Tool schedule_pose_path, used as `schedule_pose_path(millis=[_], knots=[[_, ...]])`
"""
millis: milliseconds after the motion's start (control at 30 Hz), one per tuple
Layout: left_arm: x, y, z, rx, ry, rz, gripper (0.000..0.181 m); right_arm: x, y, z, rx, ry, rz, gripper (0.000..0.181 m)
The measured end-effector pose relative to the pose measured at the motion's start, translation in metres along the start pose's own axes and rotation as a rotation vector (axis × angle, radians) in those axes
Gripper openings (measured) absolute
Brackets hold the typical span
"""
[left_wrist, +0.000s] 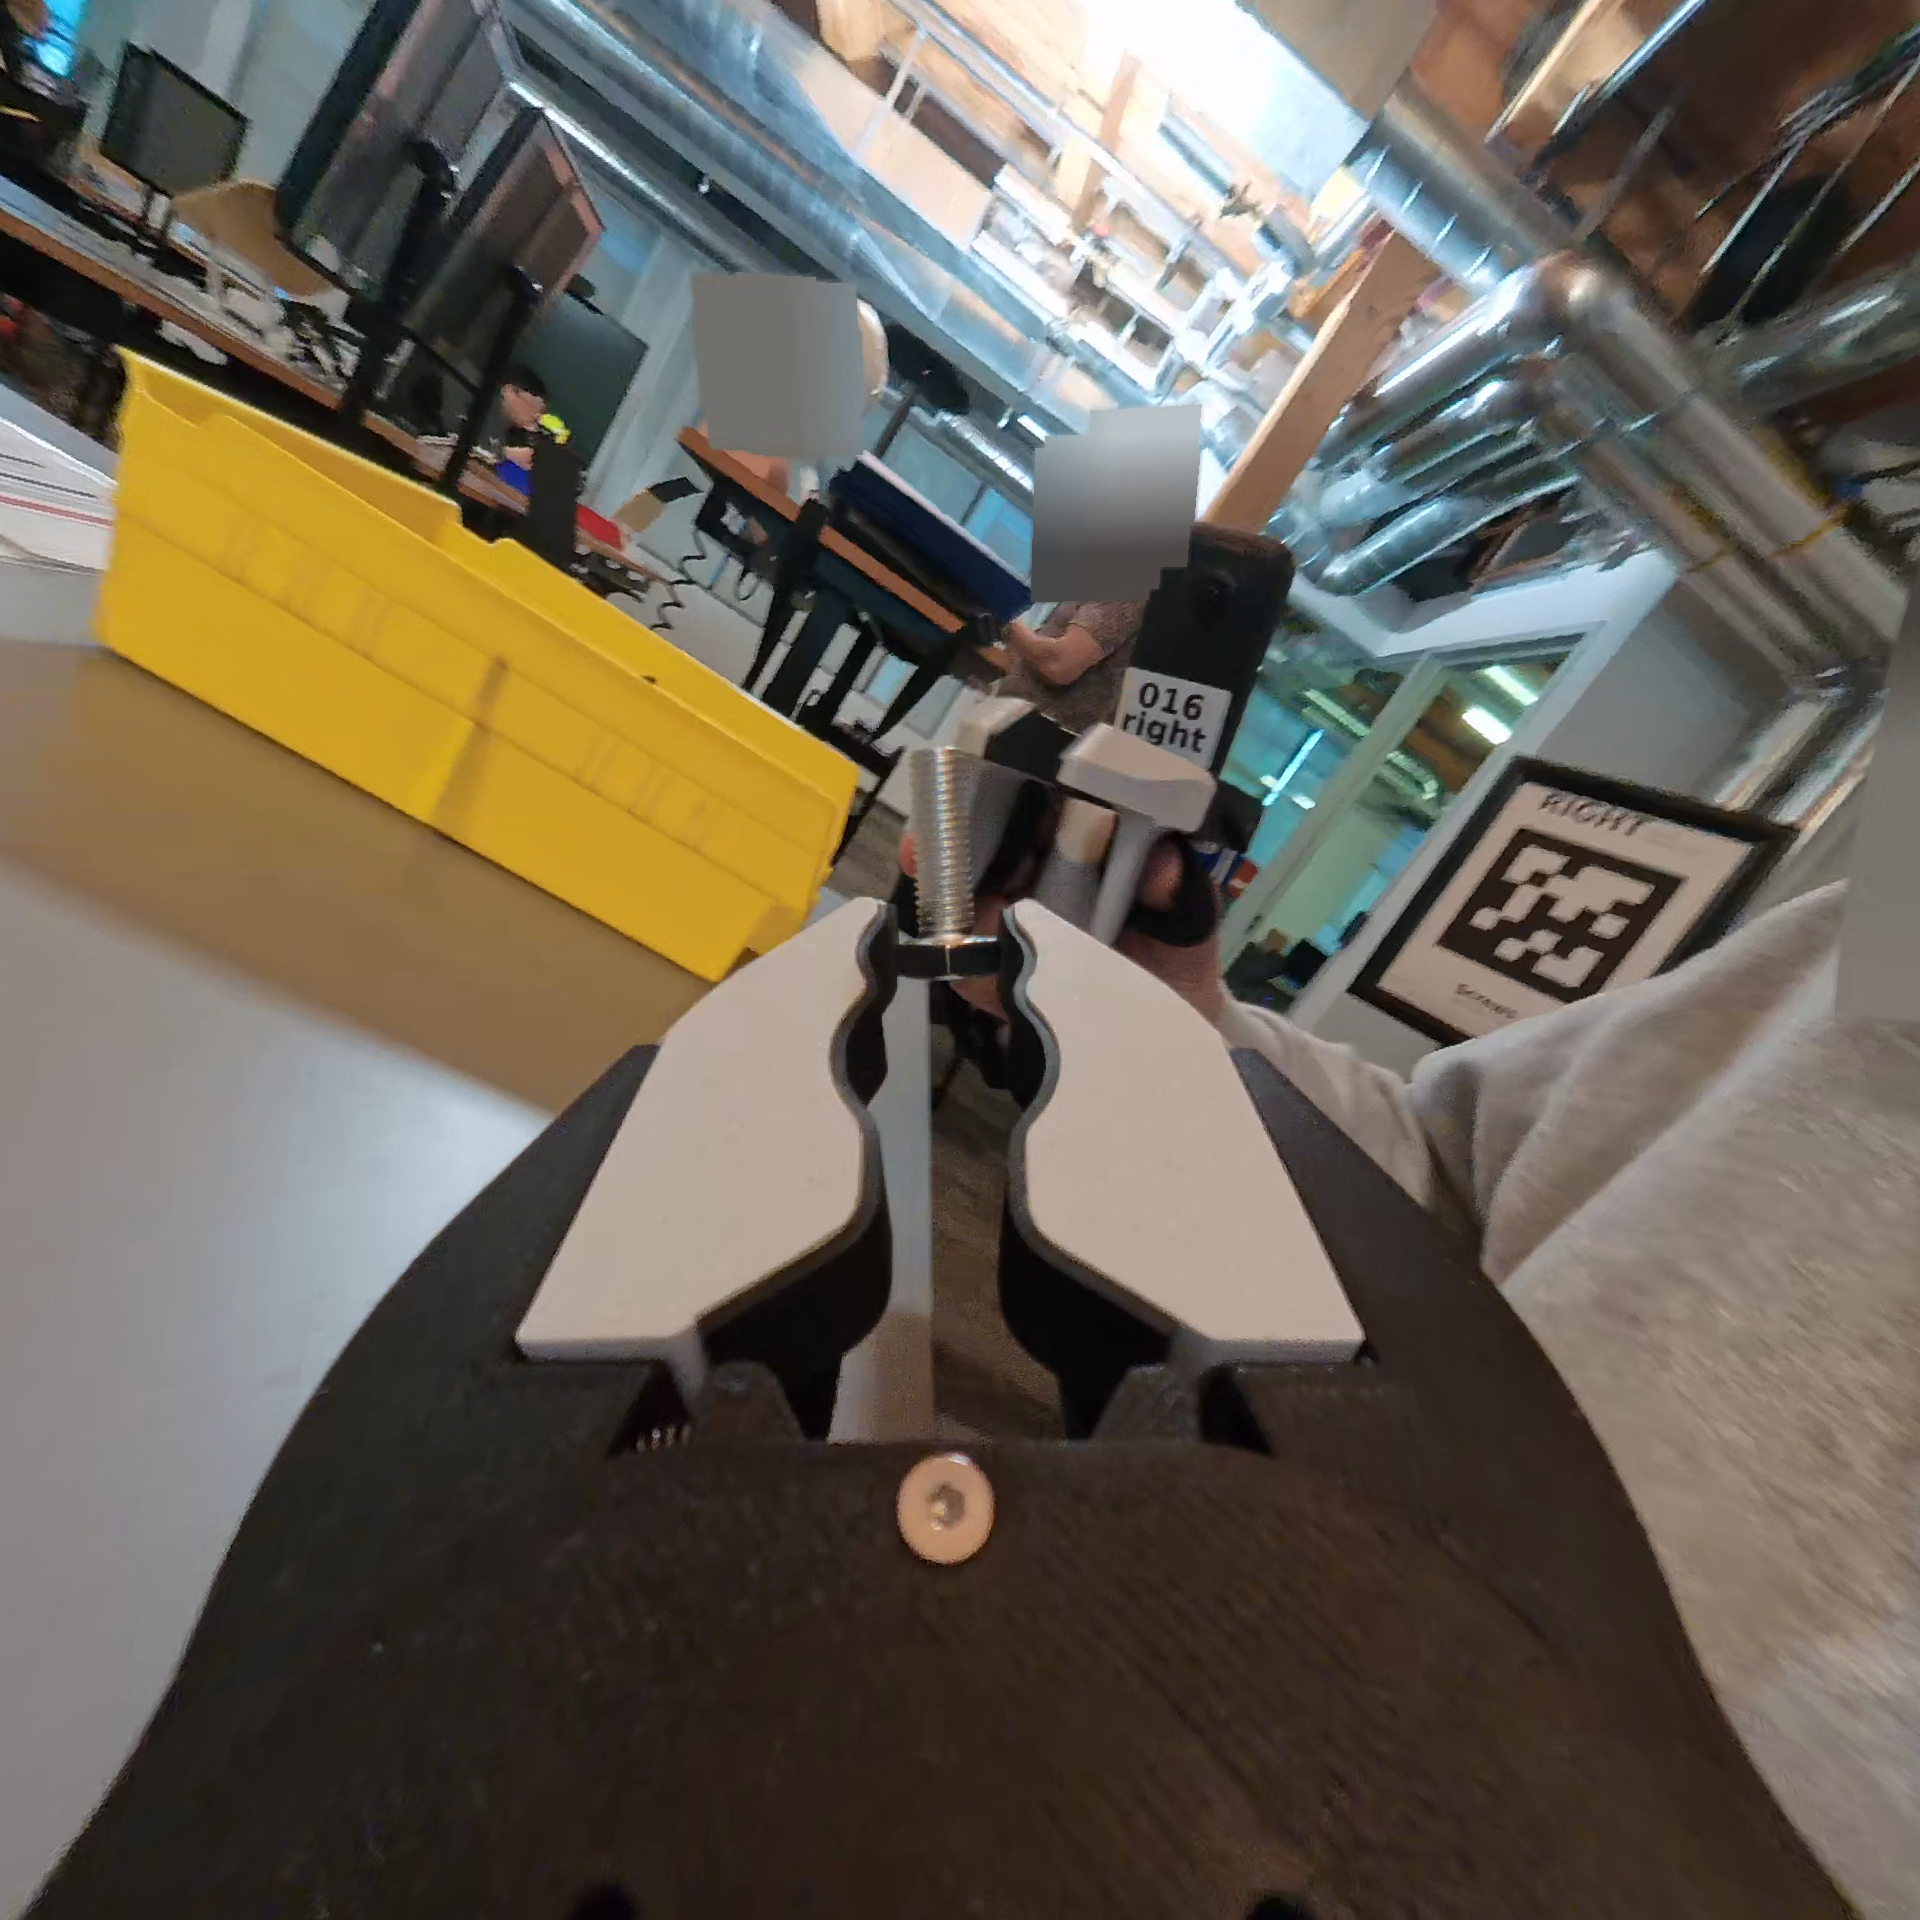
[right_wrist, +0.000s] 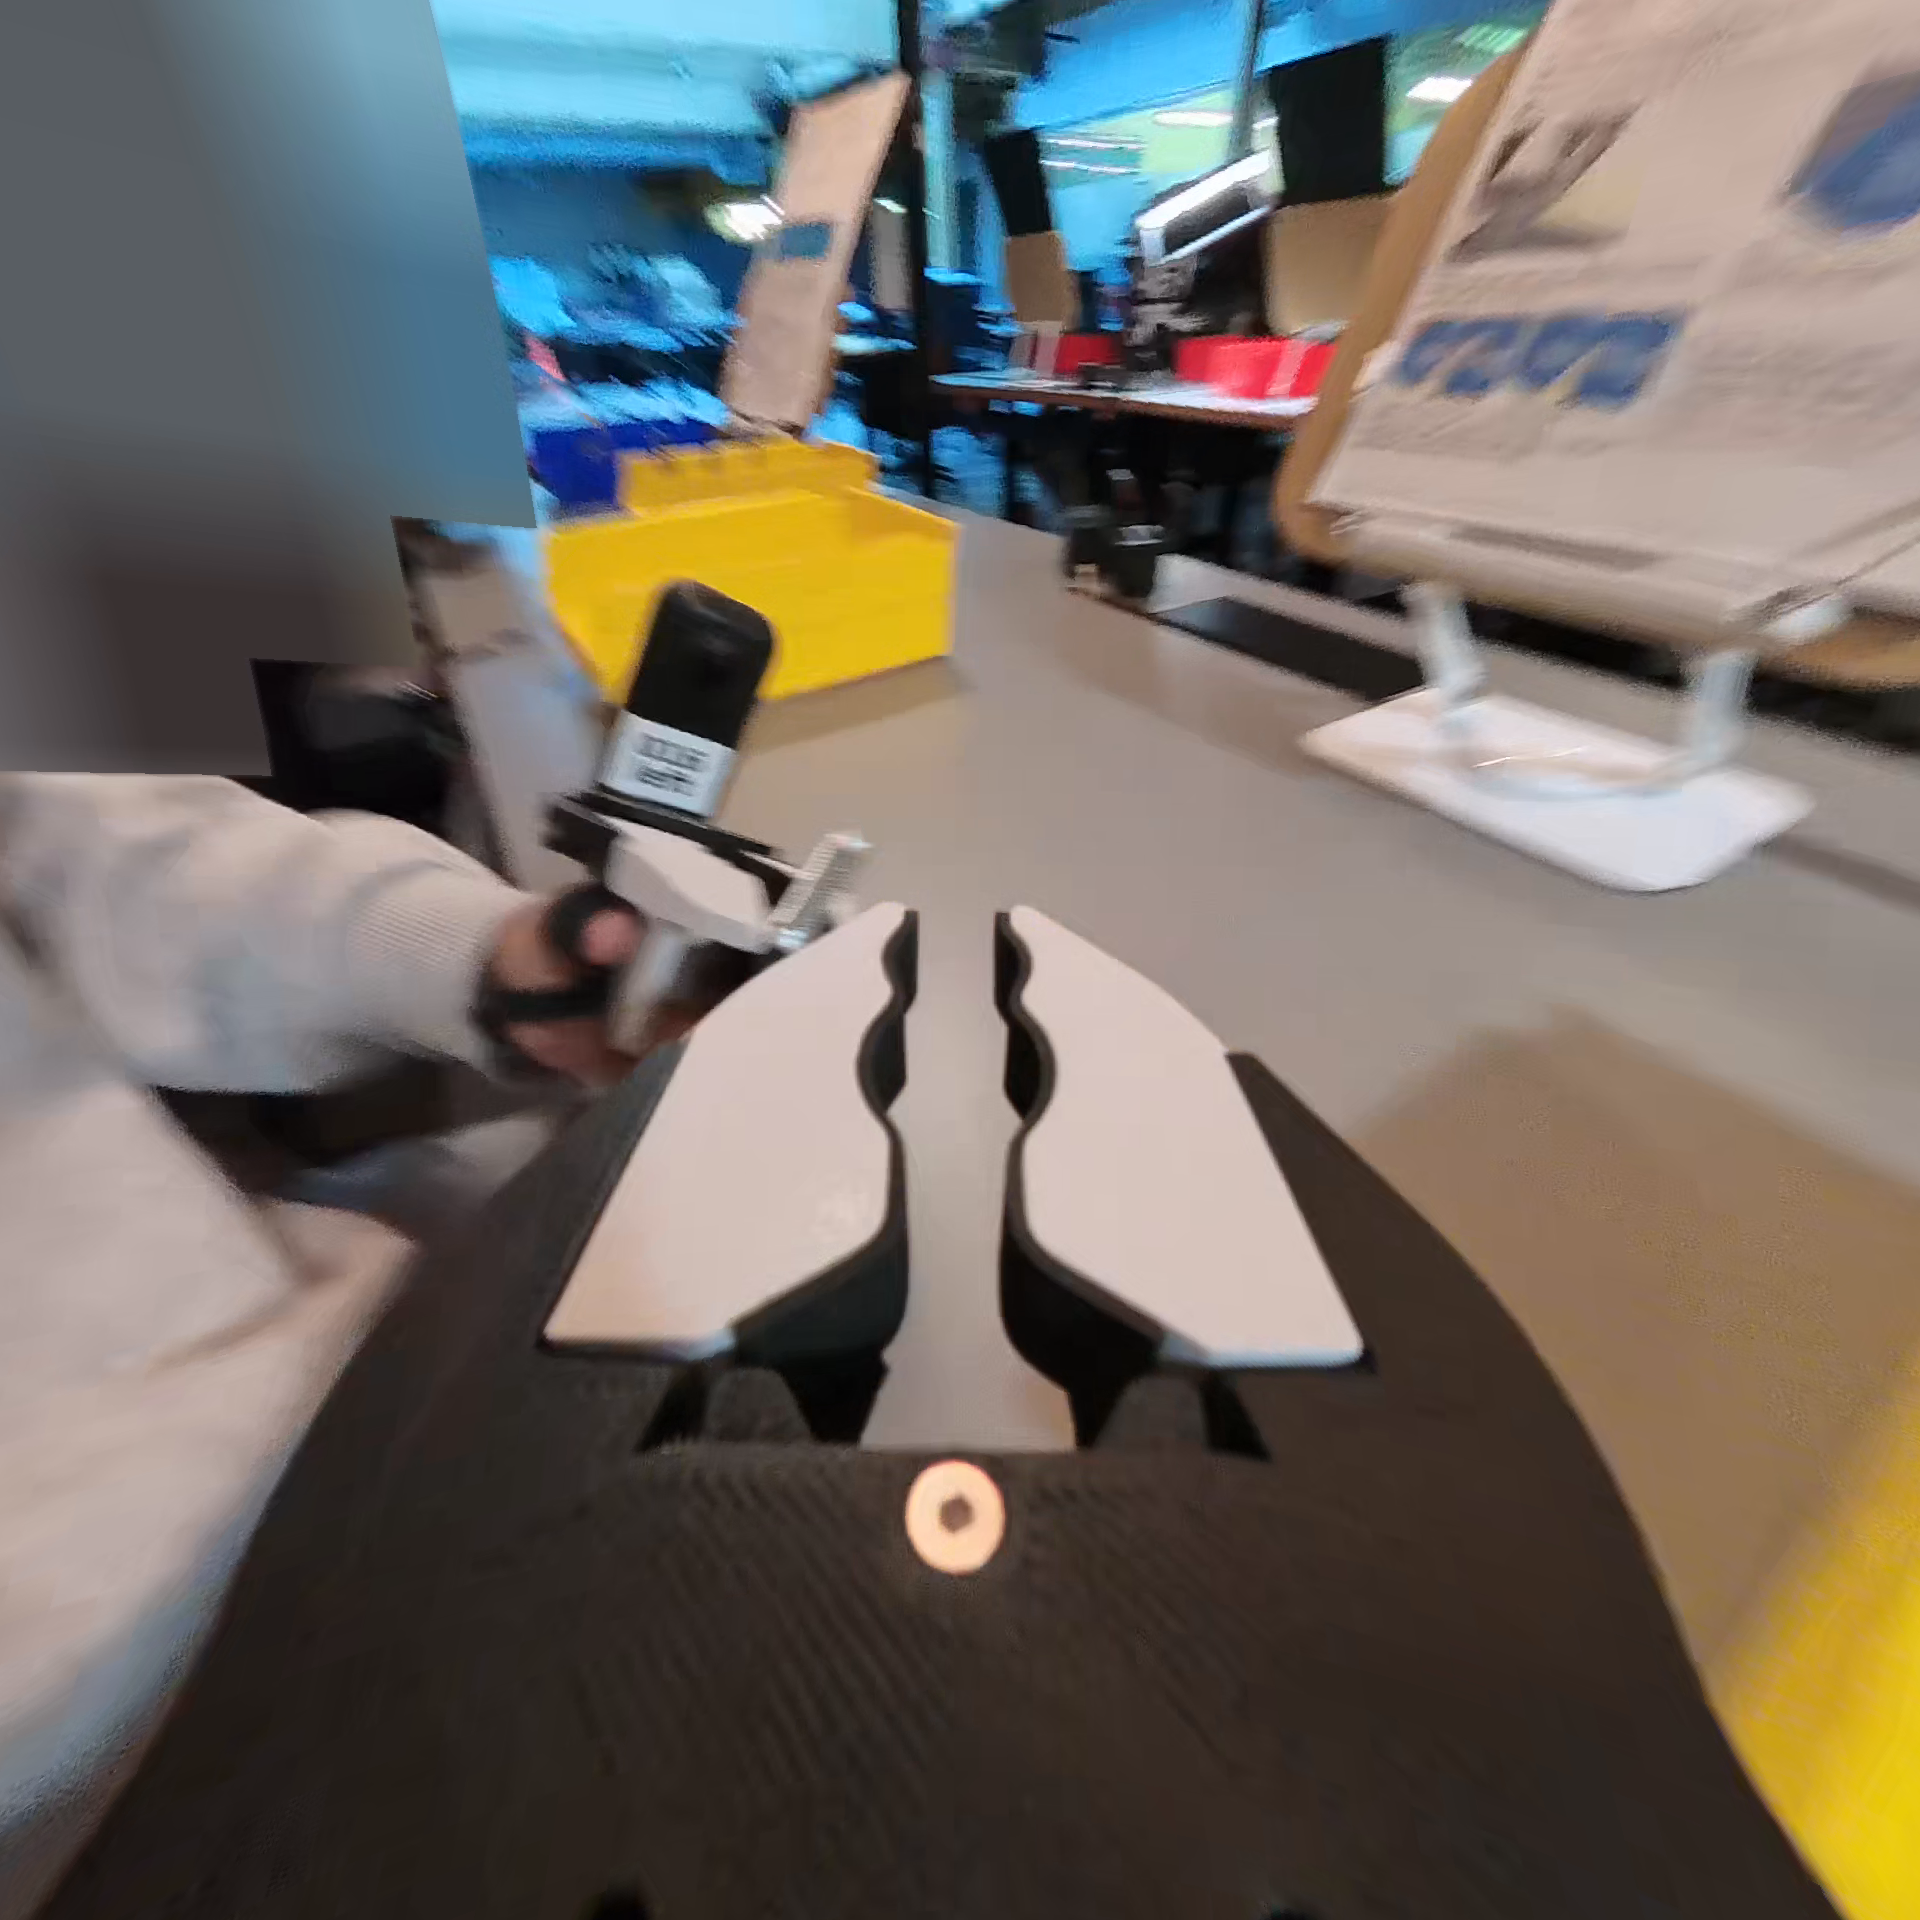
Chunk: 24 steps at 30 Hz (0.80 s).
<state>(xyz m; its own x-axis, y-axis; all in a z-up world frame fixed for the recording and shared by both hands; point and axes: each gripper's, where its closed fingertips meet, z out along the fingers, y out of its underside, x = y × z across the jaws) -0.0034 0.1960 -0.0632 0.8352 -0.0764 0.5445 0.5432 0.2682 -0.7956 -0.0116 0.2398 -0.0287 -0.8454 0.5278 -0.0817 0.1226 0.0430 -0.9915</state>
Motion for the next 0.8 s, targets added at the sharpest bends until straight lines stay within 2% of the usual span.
schedule_pose_path(millis=[67,200,367,433,567,667,733,800], knots=[[-0.006,0.003,0.000,-0.031,-0.061,0.077,0.017,-0.014,0.004,0.012,0.033,-0.077,0.129,0.015],[-0.001,0.013,0.004,-0.097,-0.088,0.222,0.018,-0.021,0.019,0.023,-0.021,-0.053,0.073,0.018],[0.010,0.024,0.011,-0.129,-0.042,0.229,0.018,-0.030,0.029,0.034,-0.039,-0.089,0.205,0.023],[0.010,0.024,0.012,-0.129,-0.053,0.247,0.018,-0.035,0.029,0.035,-0.039,-0.121,0.250,0.012],[0.001,0.012,0.010,-0.064,-0.102,0.202,0.032,-0.028,0.015,0.029,-0.016,-0.069,0.167,0.009],[-0.003,0.006,0.007,-0.040,-0.114,0.178,0.032,0.012,-0.021,0.007,0.032,0.071,0.064,0.010],[-0.002,0.007,0.007,-0.047,-0.099,0.170,0.032,0.064,-0.044,-0.014,0.011,0.230,-0.028,0.010],[-0.003,0.010,0.008,-0.070,-0.109,0.187,0.032,0.134,-0.060,-0.040,-0.051,0.412,-0.104,0.010]])
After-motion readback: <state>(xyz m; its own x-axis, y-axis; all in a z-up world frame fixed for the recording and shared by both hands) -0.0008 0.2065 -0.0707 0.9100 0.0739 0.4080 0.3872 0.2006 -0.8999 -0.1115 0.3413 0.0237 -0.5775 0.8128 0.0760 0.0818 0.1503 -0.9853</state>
